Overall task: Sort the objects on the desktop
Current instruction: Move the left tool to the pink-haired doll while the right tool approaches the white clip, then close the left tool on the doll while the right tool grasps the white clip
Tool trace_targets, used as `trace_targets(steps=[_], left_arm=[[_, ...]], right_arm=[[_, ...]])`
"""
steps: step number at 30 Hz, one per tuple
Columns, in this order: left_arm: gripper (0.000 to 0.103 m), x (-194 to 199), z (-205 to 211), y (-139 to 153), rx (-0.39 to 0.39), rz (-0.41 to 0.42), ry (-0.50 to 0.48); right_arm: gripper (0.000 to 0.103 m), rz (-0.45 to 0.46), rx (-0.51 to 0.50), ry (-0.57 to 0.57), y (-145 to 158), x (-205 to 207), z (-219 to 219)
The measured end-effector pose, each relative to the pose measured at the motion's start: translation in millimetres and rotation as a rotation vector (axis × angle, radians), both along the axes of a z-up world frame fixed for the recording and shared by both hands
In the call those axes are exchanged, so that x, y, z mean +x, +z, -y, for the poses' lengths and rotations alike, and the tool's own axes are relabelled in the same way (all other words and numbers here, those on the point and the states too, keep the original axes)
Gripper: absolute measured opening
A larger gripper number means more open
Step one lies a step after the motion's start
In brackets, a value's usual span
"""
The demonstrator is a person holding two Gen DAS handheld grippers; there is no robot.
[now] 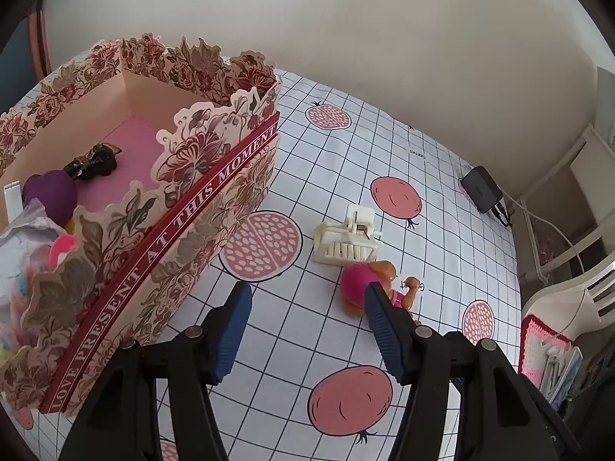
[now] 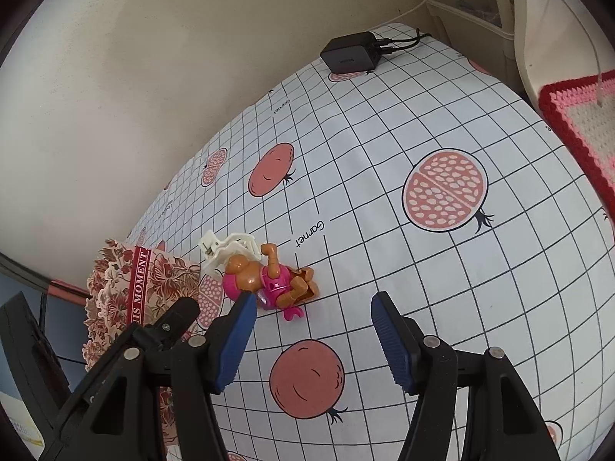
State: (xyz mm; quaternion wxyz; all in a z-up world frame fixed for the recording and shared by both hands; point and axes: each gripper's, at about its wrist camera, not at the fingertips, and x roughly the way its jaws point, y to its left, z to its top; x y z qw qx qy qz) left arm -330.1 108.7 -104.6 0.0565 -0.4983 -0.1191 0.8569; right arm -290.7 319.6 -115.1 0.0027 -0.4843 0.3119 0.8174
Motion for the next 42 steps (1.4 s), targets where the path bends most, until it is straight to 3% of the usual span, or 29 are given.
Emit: trace_targets(steps=[6,13,23,33,41,42], left_arm=[[0.062,-7,-13,-4,0.027,-0.004,-0.052],[0.062,-11,-29,-19,0.028,0.045,-0.09],[0.062,-20,-46,-31,0.041,0.072,-0.111],[0.062,-24,-63,-32,0.023,0.023,-0.133],[0.05,-22,-72,-38,0.049,0.031,-0.154],[0.041,-22,-72,-37,0.062,0.028,-0.159]], right_arm=[[0.066,0.0,-0.018,-0.07,-3,2,-13],[0.066,0.04,-0.044,-0.131,-13,3,-25],[0.066,0.043,-0.074,-0.151,-15,5,-32],[0.066,0.037,-0.101,-0.18,-15,8,-40],[0.066,0.032,-0.106,-0.191,-16,8,-43],[0.066,0.032,-0.109,-0.19,-16,8,-43]])
